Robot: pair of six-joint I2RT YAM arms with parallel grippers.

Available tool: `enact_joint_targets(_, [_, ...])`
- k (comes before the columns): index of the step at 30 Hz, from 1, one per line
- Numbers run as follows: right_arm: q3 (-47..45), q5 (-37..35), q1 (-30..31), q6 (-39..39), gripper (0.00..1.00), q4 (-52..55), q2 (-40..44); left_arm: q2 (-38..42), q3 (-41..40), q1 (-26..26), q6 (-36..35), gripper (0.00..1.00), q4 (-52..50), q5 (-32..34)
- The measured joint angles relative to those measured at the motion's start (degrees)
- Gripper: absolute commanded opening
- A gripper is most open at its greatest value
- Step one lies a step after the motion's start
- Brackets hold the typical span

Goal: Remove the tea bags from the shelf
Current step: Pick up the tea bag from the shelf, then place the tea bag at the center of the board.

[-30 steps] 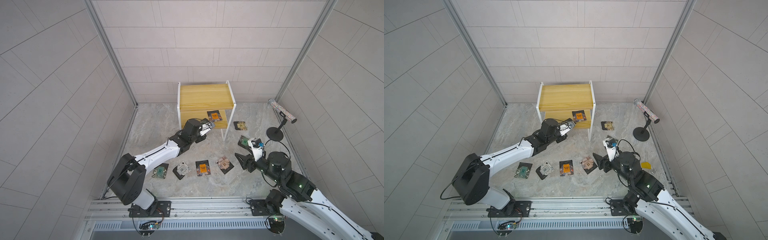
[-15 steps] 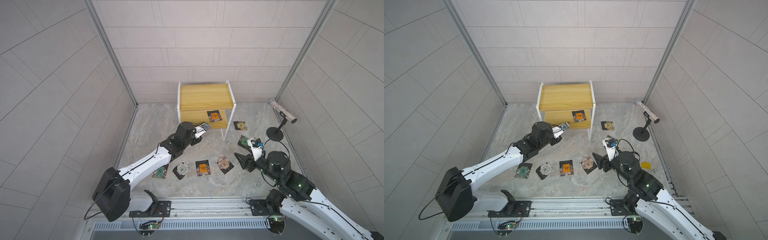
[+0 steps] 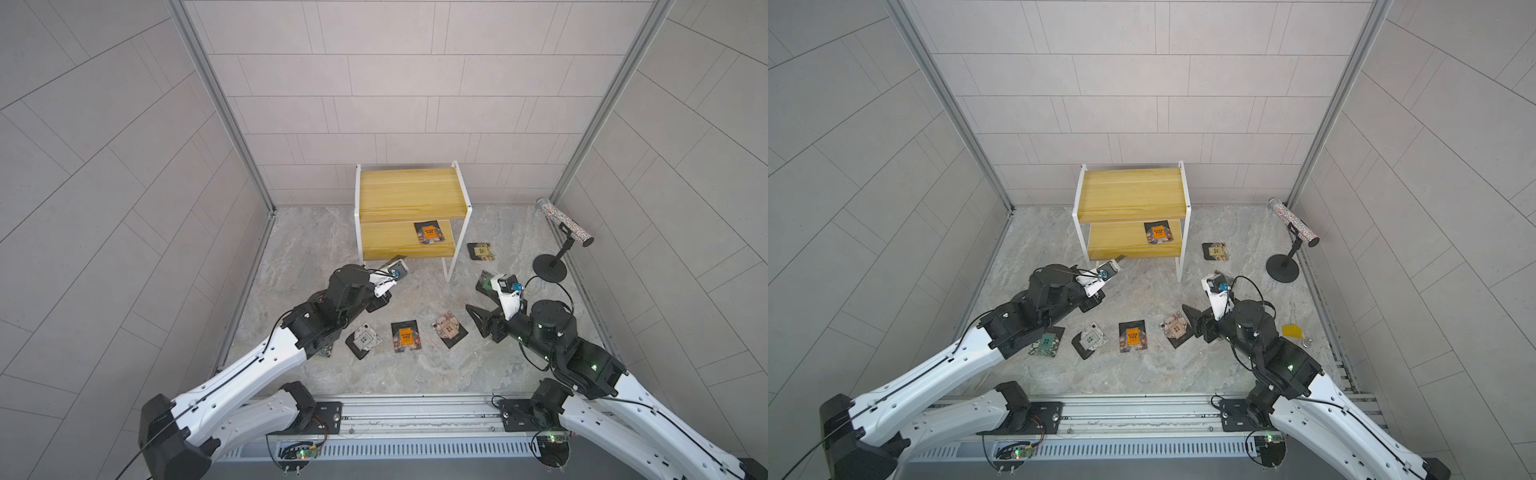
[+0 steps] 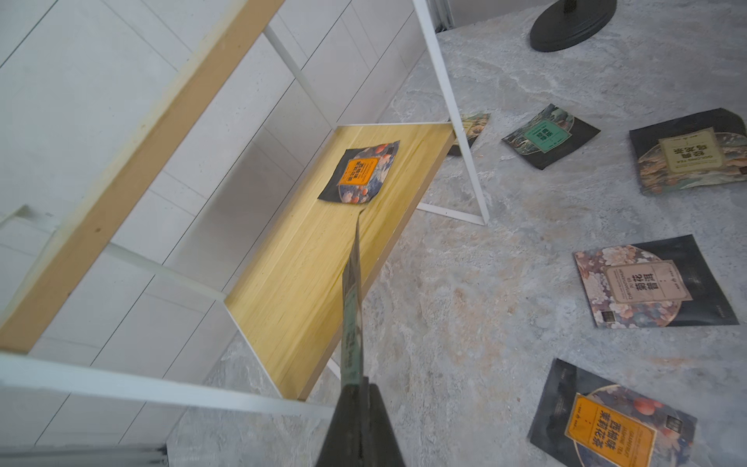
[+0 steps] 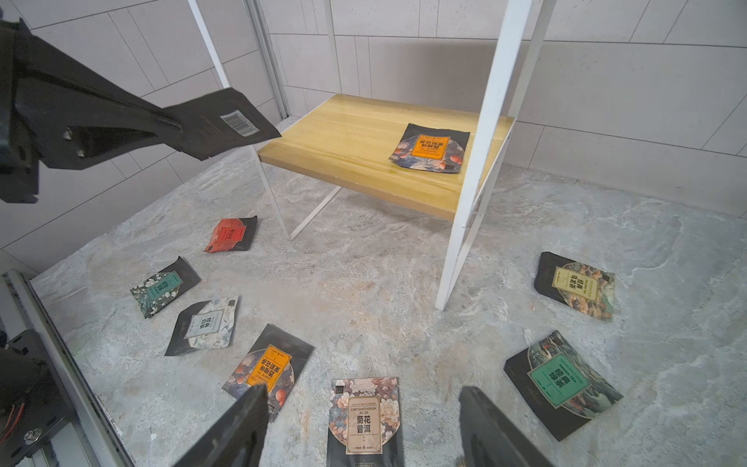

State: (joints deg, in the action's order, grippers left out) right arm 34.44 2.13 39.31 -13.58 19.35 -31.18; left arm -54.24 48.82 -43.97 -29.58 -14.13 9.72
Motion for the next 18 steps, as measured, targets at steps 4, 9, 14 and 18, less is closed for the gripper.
enact_joint_targets(4, [-0.07,0.98,0.0,0.0,0.78,-2.08,-2.32,4.52,-0.98,0.0,2.86,0.0,-4.7,4.83])
enact_joint_targets(9, [-0.07,2.34,0.0,0.04,0.78,-4.39,-5.75,7.08,-2.21,0.0,5.88,0.0,-9.05,12.28])
enact_joint_targets(14, [-0.07,3.3,0.0,0.24,0.78,-6.14,-8.02,8.13,-2.8,0.5,9.09,0.01,-12.46,19.28])
enact_joint_targets(18, [-0.07,3.69,0.0,0.26,0.78,-7.41,-8.28,8.24,-2.8,3.96,12.2,0.0,-13.92,22.56])
